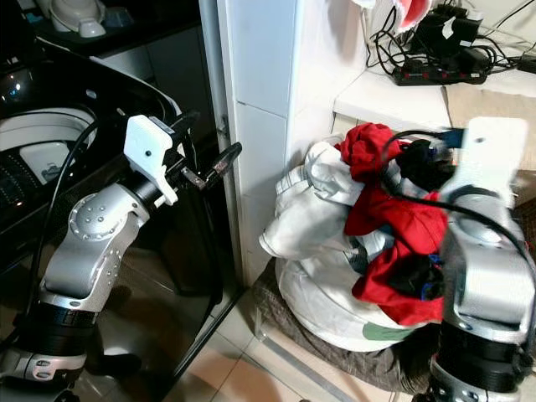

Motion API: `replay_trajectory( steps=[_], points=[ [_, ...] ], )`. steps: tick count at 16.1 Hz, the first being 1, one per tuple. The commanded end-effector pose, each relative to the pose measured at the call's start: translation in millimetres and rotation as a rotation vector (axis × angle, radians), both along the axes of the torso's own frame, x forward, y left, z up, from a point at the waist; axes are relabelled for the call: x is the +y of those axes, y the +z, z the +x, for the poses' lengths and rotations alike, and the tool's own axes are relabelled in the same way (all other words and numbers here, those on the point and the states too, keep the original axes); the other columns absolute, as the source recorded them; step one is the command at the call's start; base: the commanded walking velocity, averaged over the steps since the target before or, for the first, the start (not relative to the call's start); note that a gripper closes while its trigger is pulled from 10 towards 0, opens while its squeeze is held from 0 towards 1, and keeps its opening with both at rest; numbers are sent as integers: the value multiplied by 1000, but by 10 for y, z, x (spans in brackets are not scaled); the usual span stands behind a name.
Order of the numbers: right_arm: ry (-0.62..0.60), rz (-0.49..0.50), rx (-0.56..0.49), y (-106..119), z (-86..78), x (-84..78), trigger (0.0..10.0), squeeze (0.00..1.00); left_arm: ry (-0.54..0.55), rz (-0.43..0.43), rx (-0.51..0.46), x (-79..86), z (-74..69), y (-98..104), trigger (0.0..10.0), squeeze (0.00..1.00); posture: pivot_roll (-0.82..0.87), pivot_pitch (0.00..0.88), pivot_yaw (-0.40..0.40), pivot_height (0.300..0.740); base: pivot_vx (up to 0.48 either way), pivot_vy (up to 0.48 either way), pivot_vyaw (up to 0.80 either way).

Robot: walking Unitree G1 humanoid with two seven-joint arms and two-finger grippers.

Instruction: Clothes washing

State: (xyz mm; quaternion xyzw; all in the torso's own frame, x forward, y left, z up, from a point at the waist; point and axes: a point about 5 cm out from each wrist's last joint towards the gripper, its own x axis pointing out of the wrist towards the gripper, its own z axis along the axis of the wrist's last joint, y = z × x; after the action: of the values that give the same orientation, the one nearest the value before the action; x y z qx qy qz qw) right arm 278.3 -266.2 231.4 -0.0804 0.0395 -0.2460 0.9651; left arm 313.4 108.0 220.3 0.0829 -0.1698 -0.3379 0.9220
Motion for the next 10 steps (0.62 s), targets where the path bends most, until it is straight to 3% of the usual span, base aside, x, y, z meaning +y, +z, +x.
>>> replay_trajectory(
  steps=[1, 2, 4, 8, 9, 10],
  points=[
    [-70, 59, 28, -92, -106, -70, 10000, 0, -119, -20, -8, -46, -111, 68, 10000, 0, -102, 0, 51, 740, 0, 0, 0],
    [-118, 128, -13, -167, -172, -127, 10000, 0, -209, -27, 3, -86, -194, 77, 10000, 0, -102, 0, 51, 740, 0, 0, 0],
    [-232, 200, -71, -242, -262, -256, 10000, 0, -285, -48, 44, -114, -247, 71, 10000, 0, -102, 0, 51, 740, 0, 0, 0],
    [-344, 248, -16, -443, -425, -530, 10000, 0, -400, 16, 116, -165, -363, -31, 10000, 0, -114, 0, 60, 740, 0, 0, 0],
    [-326, 265, -22, -457, -425, -532, 10000, 745, -409, 17, 123, -166, -375, -32, 10000, 0, -116, 0, 60, 740, 0, 0, 0],
    [-303, 276, -28, -462, -414, -516, 10000, 1000, -417, 20, 126, -168, -381, -30, 10000, 0, -115, 0, 59, 740, 0, 0, 0]
  ],
)
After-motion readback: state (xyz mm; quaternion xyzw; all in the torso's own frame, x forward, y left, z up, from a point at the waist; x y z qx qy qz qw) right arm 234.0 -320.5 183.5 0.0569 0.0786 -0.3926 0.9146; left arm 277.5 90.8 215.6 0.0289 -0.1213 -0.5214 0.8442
